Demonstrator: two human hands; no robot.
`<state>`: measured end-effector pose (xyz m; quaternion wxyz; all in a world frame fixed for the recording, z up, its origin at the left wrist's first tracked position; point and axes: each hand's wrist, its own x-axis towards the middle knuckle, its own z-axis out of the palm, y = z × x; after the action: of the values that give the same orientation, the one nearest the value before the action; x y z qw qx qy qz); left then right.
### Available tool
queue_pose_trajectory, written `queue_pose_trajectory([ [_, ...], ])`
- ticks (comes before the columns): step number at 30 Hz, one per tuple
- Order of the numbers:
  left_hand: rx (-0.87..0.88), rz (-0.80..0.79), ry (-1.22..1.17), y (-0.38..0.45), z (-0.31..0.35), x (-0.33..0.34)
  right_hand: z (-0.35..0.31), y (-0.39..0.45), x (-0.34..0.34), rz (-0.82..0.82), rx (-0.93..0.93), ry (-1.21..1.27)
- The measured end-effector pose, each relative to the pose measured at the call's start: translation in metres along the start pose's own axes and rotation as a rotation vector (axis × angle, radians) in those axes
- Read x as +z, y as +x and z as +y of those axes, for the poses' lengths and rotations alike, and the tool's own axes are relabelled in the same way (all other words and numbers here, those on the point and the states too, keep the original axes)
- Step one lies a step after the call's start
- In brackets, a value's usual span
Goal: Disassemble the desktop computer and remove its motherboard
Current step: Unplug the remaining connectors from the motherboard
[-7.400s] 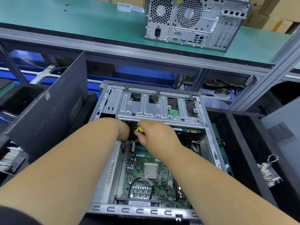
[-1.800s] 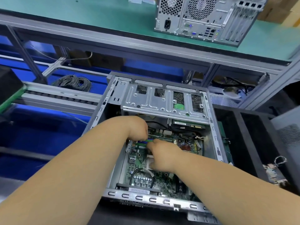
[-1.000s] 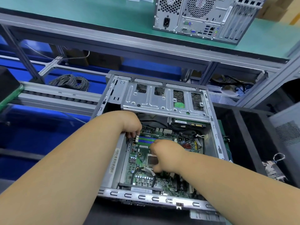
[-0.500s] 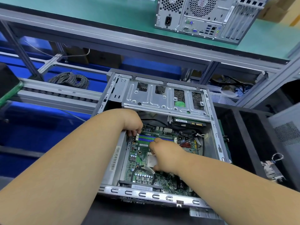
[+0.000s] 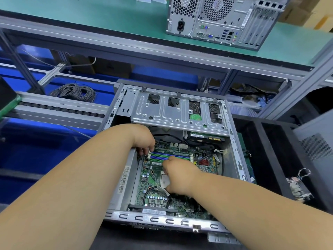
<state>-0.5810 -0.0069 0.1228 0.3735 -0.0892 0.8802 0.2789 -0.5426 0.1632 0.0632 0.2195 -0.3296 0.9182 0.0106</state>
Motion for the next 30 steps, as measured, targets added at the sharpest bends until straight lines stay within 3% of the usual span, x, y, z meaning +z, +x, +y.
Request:
queue_pose_trajectory([
  [16,0.035,0.007,0.001,0.003,0.001,0.003,-0.004,-0.001,-0.004,0.013,0.006,-0.042],
  [22,0.038,0.018,0.181,0.003,0.004,0.007,-0.005,0.001,-0.006,0.032,0.015,-0.068],
  [26,0.055,0.123,0.422,-0.001,0.009,0.007,-0.005,-0.002,-0.011,0.020,0.012,-0.054],
  [30,0.070,0.195,0.457,-0.005,0.008,0.007,-0.003,-0.013,-0.026,0.005,0.061,0.018],
])
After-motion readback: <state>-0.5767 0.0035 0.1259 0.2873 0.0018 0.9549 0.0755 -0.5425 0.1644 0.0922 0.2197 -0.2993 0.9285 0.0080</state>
